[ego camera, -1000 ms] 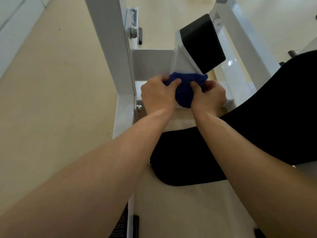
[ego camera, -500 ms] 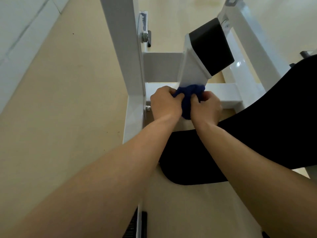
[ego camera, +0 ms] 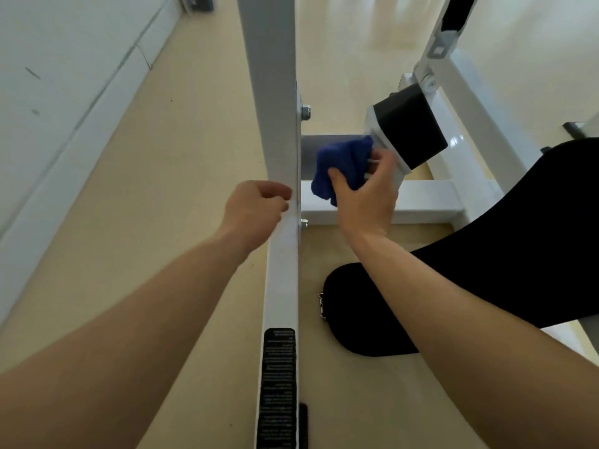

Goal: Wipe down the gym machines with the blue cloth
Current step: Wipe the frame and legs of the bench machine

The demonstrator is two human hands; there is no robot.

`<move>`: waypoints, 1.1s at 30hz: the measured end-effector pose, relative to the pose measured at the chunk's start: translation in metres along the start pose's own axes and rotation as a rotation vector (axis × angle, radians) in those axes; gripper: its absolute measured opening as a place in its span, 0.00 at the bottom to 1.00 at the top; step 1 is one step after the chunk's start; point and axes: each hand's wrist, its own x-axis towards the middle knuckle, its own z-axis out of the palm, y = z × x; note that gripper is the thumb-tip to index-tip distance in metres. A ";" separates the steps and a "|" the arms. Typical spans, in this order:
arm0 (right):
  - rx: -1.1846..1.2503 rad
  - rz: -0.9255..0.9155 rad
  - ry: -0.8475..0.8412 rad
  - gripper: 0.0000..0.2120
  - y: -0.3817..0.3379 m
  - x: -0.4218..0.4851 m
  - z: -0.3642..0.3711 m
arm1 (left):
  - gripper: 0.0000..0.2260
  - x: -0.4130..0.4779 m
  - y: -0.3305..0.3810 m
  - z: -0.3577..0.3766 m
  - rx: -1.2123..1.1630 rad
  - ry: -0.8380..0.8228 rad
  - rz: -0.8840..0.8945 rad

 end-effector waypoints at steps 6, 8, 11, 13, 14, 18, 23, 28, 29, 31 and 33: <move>-0.179 -0.173 0.001 0.10 0.007 0.018 0.038 | 0.14 0.007 -0.003 -0.046 0.247 0.017 -0.052; -0.329 -0.285 0.055 0.07 0.009 0.018 0.046 | 0.14 0.006 -0.006 -0.054 0.298 0.017 -0.055; -0.541 -0.476 0.109 0.06 0.022 0.022 0.052 | 0.13 0.005 -0.014 -0.060 0.325 0.012 -0.080; -0.640 -0.521 0.039 0.06 0.031 0.019 0.051 | 0.13 0.002 -0.019 -0.064 0.340 0.011 -0.103; -0.671 -0.502 -0.017 0.06 0.035 0.016 0.050 | 0.13 0.001 -0.021 -0.065 0.348 0.012 -0.114; -0.672 -0.441 -0.066 0.07 0.028 0.015 0.036 | 0.13 -0.005 -0.026 -0.066 0.389 0.010 -0.096; -0.569 -0.388 0.046 0.09 0.013 0.028 0.018 | 0.14 -0.008 -0.028 -0.065 0.400 0.009 -0.092; -0.645 -0.456 0.130 0.07 0.021 0.019 0.032 | 0.14 -0.011 -0.031 -0.062 0.437 -0.007 -0.097; -0.656 -0.443 0.100 0.07 0.025 0.018 0.033 | 0.14 -0.011 -0.032 -0.061 0.440 -0.010 -0.098; -0.674 -0.447 0.013 0.08 0.034 0.017 0.031 | 0.14 -0.013 -0.033 -0.063 0.449 -0.010 -0.099; -0.686 -0.404 -0.135 0.08 0.041 0.017 0.028 | 0.14 -0.015 -0.035 -0.066 0.454 -0.007 -0.102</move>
